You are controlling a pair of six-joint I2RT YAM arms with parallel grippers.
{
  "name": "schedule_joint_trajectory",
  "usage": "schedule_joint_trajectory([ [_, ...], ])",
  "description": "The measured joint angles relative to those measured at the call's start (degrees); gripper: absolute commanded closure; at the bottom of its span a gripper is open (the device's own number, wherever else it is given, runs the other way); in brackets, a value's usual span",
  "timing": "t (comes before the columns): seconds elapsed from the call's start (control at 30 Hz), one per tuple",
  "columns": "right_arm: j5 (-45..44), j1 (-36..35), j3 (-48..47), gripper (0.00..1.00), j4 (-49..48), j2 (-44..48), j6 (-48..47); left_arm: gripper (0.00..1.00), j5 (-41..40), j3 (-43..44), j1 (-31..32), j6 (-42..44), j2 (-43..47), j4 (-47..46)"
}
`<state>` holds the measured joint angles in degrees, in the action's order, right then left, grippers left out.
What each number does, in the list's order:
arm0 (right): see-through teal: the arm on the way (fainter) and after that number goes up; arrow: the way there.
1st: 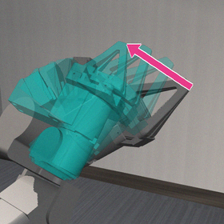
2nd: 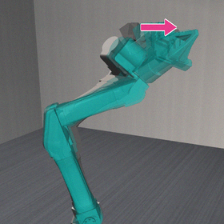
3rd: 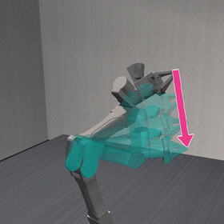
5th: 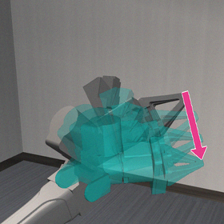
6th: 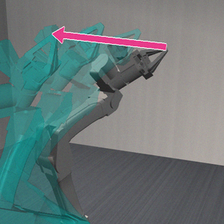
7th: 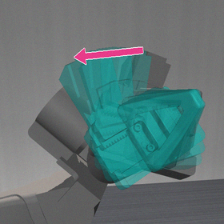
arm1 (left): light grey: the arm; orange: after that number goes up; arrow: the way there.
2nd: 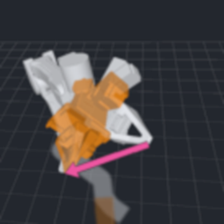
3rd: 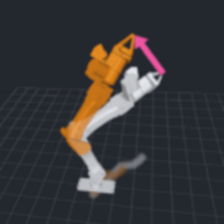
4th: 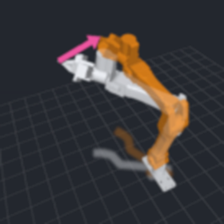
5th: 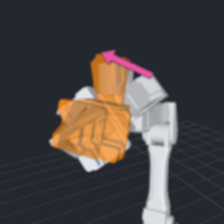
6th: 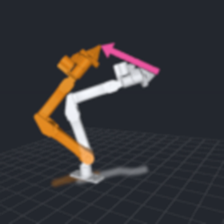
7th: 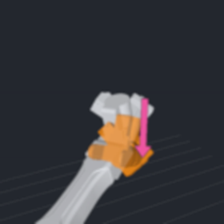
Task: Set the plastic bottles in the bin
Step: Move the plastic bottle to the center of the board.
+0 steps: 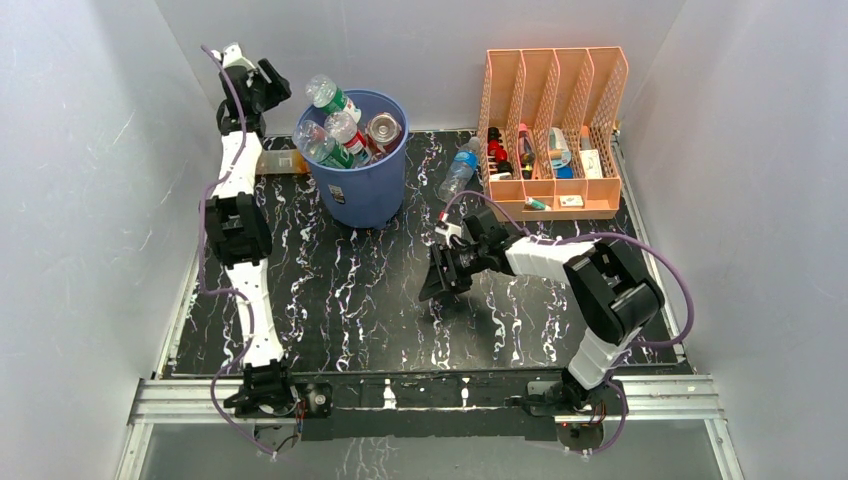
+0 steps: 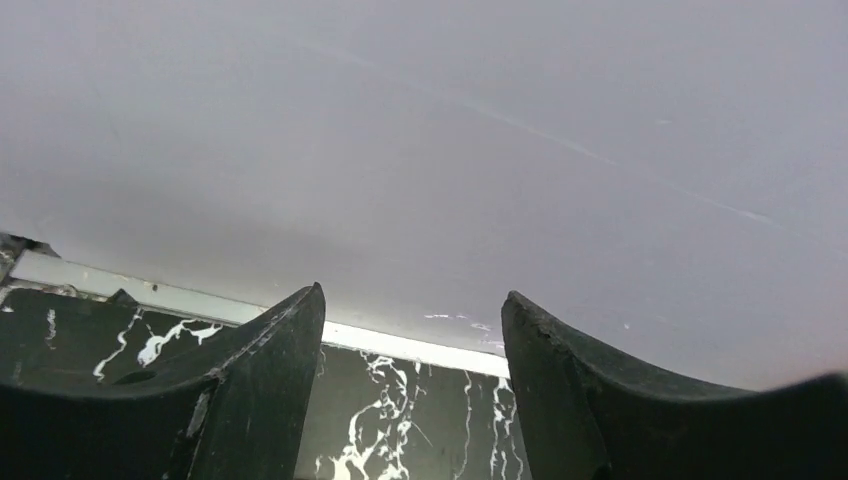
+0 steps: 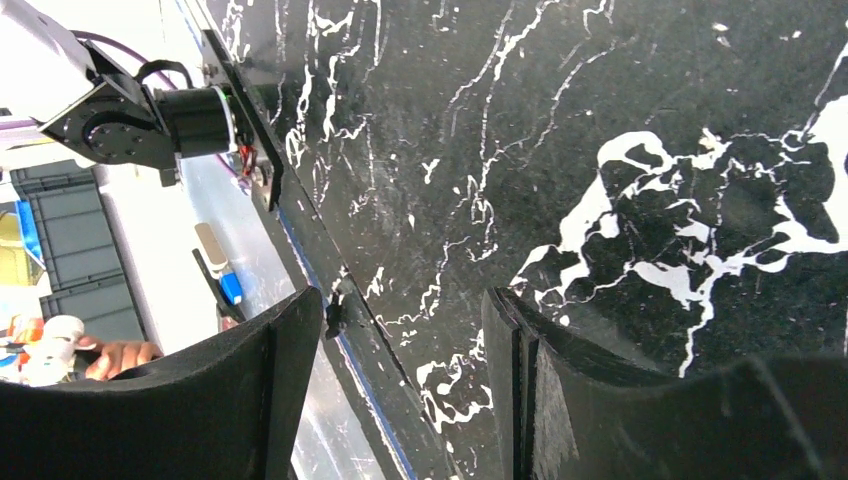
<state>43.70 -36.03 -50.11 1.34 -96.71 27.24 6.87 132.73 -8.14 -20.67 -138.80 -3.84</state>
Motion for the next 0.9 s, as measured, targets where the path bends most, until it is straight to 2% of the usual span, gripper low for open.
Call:
schedule_joint_trajectory([
  [0.07, 0.0, 0.0, 0.0, 0.30, -0.1, -1.2, 0.0, 0.33, 0.0, 6.9, -0.2, -1.4, -5.1, 2.8],
  [0.13, 0.0, 0.0, 0.0, 0.30, -0.2, -1.6, 0.2, 0.31, -0.2, 6.3, -0.5, -2.6, -7.7, 5.1],
  [0.3, 0.2, -0.3, 0.6, 0.30, -1.9, -1.3, 1.2, 0.29, -0.2, -12.8, -0.8, -3.8, -5.0, 4.1],
  [0.47, -0.7, -1.3, 4.5, 0.30, -2.3, 3.7, 2.6, 0.29, -0.2, -17.6, -0.6, -4.7, -0.6, 8.6],
  [0.7, -3.8, -6.1, 6.3, 0.29, -1.6, 13.4, 4.4, 0.25, -1.2, -39.5, 0.6, -5.1, 17.1, 7.8],
  [0.83, -6.5, -11.2, 6.3, 0.29, -0.3, 16.4, 5.5, 0.24, -3.9, -51.7, 0.7, -6.4, 32.7, 10.3],
  [0.9, -7.6, -13.4, 6.3, 0.29, 0.5, 17.7, 5.9, 0.24, -3.6, -57.5, -1.4, -7.7, 41.3, 11.6],
])
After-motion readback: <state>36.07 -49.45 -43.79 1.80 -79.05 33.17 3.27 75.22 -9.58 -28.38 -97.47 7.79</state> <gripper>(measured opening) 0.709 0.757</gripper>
